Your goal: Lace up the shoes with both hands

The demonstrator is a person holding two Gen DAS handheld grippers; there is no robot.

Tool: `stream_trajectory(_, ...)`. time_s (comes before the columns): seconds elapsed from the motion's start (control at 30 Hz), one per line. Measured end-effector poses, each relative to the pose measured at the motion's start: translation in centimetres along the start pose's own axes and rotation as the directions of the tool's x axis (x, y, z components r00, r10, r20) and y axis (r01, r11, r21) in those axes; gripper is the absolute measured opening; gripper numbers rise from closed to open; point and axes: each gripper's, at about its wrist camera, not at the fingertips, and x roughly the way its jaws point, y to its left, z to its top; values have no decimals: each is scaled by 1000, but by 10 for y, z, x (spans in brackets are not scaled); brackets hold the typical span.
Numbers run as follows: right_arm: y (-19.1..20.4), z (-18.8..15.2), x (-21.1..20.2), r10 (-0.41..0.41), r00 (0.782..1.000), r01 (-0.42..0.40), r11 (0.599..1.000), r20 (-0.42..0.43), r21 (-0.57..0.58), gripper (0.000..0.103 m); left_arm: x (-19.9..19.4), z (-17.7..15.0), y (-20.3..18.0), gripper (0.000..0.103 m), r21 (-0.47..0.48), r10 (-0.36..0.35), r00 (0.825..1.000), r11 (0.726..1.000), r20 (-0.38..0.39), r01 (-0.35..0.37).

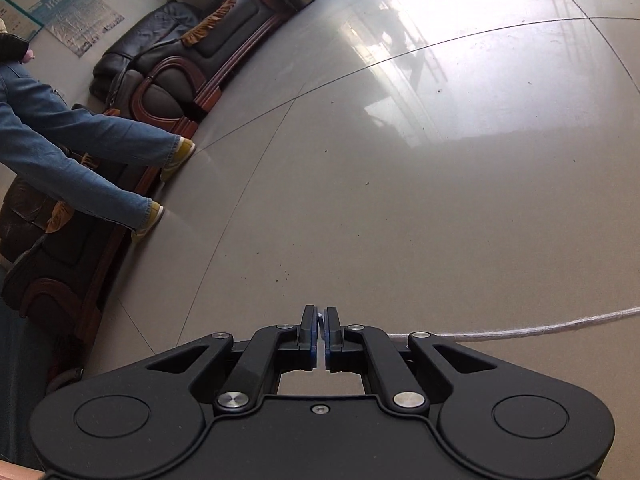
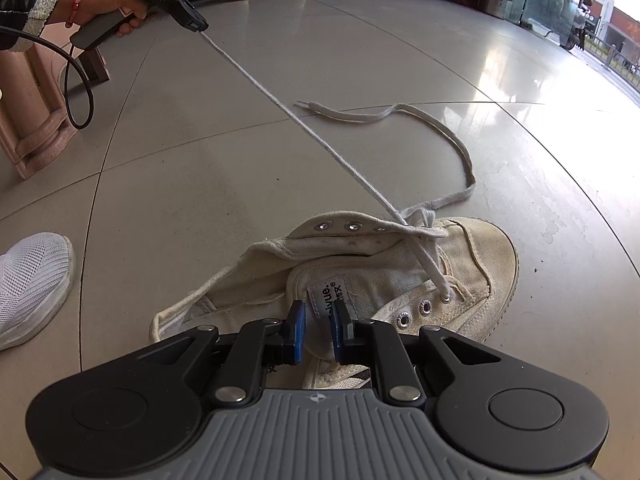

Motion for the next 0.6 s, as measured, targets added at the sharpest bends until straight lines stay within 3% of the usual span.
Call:
stream_trajectory(0.17, 1, 1, 1, 0, 1000, 0, 1000, -1, -2, 15, 18, -11, 12, 11, -89, -40, 995, 996, -92, 32)
stream_trajectory(0.33, -1, 1, 0, 1, 1000, -1, 1000, -2, -1, 16, 26, -16, 42, 11, -228, -32, 988, 974, -149, -3)
stream_trajectory(0.47, -1, 1, 0, 0, 1000, 0, 1000, -3, -2, 16, 10, -7, 59, 10, -323, -99, 992, 944, -80, 68)
stream_trajectory(0.5, -1, 1, 0, 0, 1000, 0, 1000, -3, -1, 16, -1, -3, 55, 9, -313, -170, 985, 937, -10, 159)
stream_trajectory(0.53, -1, 1, 0, 0, 1000, 0, 1000, -2, -1, 16, -13, 2, 47, 10, -272, -267, 961, 922, 67, 275)
stream_trajectory(0.57, -1, 1, 1, 1, 1000, -1, 1000, -2, -1, 16, -22, 6, 38, 10, -217, -351, 929, 904, 115, 368)
stream_trajectory(0.6, -2, 2, 1, 2, 1000, -2, 1000, -2, -1, 16, -30, 11, 23, 10, -142, -440, 887, 877, 143, 458)
